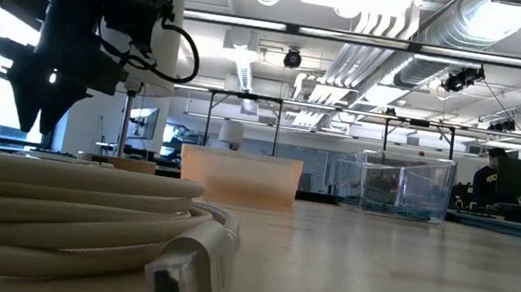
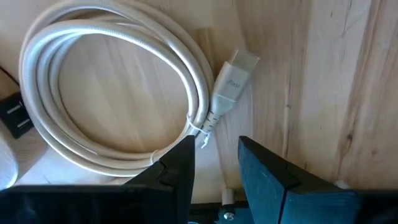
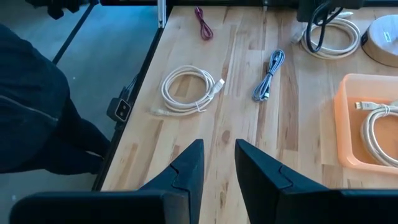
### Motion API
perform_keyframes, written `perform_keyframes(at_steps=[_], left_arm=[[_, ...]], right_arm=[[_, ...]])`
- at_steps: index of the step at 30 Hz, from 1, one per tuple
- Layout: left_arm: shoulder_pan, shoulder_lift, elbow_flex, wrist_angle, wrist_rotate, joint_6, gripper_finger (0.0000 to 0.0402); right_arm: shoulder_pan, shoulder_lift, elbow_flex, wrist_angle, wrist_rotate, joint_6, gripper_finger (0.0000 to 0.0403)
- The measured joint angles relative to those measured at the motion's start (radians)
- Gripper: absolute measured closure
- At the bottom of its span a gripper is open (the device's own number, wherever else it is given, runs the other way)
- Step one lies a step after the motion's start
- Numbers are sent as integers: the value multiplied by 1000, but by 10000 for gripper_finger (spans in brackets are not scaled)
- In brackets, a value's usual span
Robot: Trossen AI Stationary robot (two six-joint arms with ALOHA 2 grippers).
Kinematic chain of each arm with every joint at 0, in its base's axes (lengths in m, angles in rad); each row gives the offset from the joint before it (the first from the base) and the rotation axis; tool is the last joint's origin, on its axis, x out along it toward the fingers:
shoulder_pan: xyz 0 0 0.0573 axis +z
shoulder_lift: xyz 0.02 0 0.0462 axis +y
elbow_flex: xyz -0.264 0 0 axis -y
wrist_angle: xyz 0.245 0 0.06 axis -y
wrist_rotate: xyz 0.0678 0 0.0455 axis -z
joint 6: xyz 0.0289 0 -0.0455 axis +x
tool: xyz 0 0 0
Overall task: Pick & Place USB Port
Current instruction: Put the top light brown HDMI cable into the orange bin
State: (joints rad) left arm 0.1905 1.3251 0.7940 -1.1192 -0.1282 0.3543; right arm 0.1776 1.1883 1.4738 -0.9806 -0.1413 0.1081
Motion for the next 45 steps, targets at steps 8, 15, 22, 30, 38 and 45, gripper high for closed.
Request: perform_keyframes(at_steps=[8,15,22,30,38,45], left_arm=[[-1,26,-6,9,41,12,285],[-1,93,-6,28,36,0,285],[-1,169,-6,38,29,0,285],[-1,250,-3,69,-39,-41,292],[-1,305,-3,111,-38,-85,387],[-32,292,25,86,42,-133,400]], right_arm=[[0,0,0,-1,0,0,320],[0,0,0,0,0,0,320],[0,1,0,2,0,0,320],[0,1,0,8,0,-3,320],[0,1,0,8,0,-1,320],[0,1,0,6,0,14,320]])
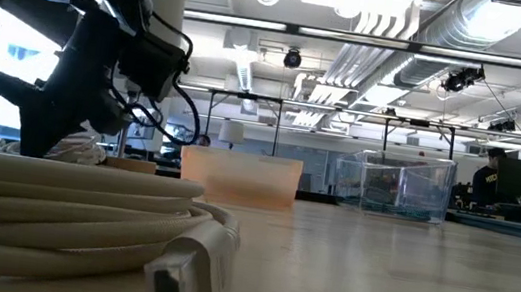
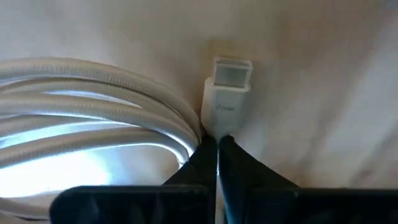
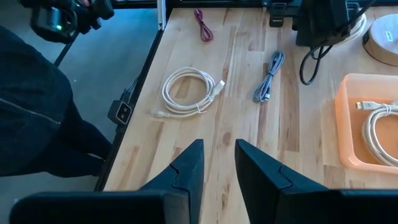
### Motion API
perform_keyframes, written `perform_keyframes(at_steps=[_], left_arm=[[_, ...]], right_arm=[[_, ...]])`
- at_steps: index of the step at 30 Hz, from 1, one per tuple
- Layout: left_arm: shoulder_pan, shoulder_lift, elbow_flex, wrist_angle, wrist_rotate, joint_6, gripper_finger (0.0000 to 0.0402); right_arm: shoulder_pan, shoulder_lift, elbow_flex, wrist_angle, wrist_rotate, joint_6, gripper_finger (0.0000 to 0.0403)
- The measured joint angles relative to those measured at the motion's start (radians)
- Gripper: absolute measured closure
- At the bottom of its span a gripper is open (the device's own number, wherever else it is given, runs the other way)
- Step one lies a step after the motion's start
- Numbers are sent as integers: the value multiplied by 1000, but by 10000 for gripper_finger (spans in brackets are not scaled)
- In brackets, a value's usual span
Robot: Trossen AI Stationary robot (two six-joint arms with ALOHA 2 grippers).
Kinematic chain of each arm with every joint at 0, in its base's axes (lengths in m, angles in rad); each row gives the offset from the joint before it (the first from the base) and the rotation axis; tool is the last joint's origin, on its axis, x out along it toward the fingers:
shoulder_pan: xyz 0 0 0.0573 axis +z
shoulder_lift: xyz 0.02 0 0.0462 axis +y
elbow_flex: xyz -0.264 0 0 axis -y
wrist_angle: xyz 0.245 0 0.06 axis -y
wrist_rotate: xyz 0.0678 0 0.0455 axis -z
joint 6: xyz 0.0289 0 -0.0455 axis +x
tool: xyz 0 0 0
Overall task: Pick & Place USB Port
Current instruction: Put the top light brown HDMI cable into the orange bin
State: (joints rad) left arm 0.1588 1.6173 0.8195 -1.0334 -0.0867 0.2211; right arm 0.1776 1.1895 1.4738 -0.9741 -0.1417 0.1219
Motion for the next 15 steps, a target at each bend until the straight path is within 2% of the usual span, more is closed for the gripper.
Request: perform_keyframes(at_steps=[3,6,11,15], left_arm=[[-42,-24,40,7,84,-21,400],[-93,-57,81,0,117,-56,400],[-190,-88,171,-36,107,-118,400],[-240,-93,259,-108,38,-124,400]], right_arm=[[0,0,0,0,0,1,320],[0,0,0,0,3,1,320],[0,0,0,-1,5,-4,320],[0,0,0,1,6,-17,320]])
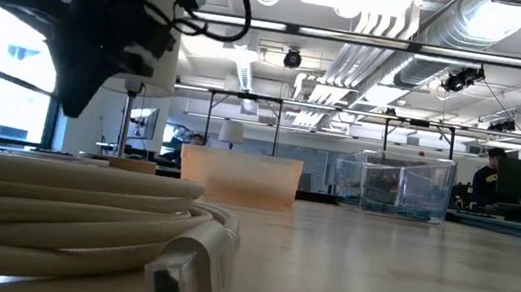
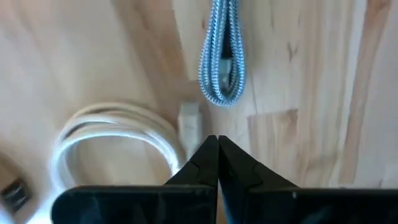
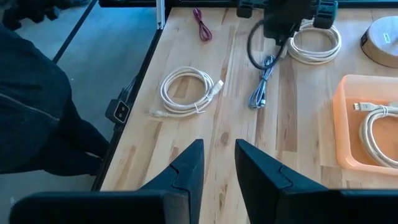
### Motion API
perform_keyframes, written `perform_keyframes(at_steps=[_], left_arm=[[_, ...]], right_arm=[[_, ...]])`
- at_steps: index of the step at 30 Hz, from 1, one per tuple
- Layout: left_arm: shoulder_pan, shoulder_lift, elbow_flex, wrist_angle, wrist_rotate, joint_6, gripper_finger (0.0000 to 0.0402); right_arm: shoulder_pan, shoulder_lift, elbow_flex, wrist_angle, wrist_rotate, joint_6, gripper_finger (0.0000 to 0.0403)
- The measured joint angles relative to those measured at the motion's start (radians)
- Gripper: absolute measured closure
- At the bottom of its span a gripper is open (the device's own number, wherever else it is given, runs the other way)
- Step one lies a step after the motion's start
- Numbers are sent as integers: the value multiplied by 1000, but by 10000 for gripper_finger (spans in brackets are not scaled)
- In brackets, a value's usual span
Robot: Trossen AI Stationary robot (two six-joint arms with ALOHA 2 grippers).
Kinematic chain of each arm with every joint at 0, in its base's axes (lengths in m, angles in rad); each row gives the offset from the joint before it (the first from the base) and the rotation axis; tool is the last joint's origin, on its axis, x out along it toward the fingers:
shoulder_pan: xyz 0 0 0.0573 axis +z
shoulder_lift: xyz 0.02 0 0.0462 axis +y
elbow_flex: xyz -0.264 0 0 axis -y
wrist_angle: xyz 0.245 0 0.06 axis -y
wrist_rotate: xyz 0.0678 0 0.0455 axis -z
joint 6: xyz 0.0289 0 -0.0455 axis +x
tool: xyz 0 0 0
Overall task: Pick & Place USB Port
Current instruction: Put the top light brown HDMI cable into the orange bin
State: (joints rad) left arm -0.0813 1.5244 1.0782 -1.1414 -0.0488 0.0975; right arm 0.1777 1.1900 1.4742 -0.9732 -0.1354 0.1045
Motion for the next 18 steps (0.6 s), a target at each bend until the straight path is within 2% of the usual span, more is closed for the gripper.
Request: perform_keyframes(at_steps=[2,7,18], left_arm=[[1,-1,24,-63,-25,2,400],[11,-1,32,-73,-66,1,401],[88,-1,32,-25,-77,4,401]], right_arm=[[0,0,0,6,2,-12,320],[0,0,0,8,3,-19,320],[0,0,0,9,6,-4,320]])
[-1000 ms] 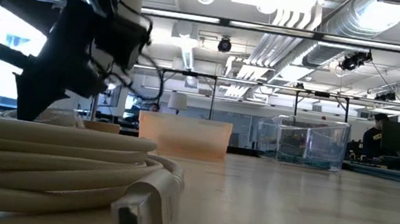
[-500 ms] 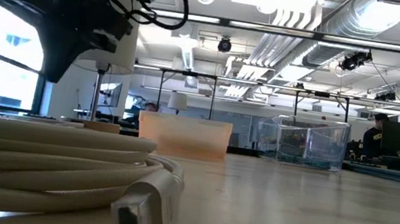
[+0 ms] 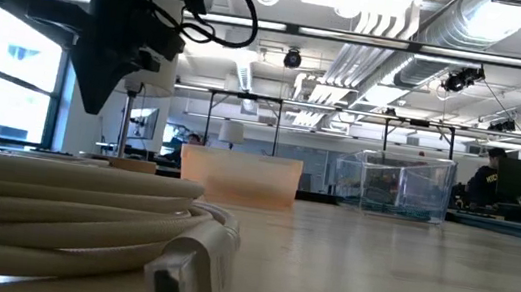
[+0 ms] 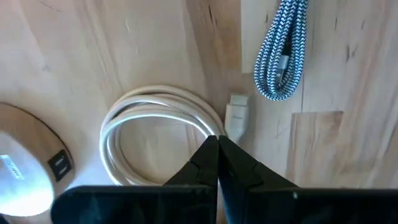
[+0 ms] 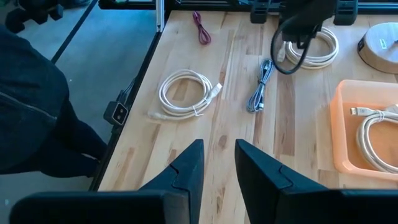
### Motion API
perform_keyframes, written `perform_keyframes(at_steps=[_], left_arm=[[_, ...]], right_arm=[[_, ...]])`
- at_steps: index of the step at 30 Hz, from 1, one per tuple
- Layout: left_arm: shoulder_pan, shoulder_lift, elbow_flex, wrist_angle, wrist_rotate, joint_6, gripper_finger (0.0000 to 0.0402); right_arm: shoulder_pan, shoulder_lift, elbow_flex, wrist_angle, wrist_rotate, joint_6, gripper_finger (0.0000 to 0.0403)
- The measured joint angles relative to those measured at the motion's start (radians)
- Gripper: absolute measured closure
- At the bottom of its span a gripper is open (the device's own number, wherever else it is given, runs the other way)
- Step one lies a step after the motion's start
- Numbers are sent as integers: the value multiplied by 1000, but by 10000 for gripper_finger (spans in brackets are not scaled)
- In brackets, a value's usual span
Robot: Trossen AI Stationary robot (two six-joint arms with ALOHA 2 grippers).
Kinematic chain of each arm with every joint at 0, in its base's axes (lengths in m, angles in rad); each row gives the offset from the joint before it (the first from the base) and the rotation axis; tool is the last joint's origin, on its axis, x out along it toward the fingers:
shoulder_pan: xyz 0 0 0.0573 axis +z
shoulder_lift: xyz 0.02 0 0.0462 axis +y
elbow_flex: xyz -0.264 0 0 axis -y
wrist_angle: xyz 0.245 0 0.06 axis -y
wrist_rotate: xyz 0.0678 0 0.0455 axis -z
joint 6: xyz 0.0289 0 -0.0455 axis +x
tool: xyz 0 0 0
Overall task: Pick & Place USB Port
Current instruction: Put the top light brown HDMI cable into the orange bin
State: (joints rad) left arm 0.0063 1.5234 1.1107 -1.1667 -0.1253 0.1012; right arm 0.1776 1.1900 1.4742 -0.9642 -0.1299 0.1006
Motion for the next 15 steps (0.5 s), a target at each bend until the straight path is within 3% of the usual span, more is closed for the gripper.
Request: perform_keyframes(at_steps=[11,15], left_arm=[[0,0,-6,43,8,21,401],[1,0,-39,42,63,17,400]], right_arm=[[0,0,0,-1,0,3,320],[0,0,0,-4,0,3,320]])
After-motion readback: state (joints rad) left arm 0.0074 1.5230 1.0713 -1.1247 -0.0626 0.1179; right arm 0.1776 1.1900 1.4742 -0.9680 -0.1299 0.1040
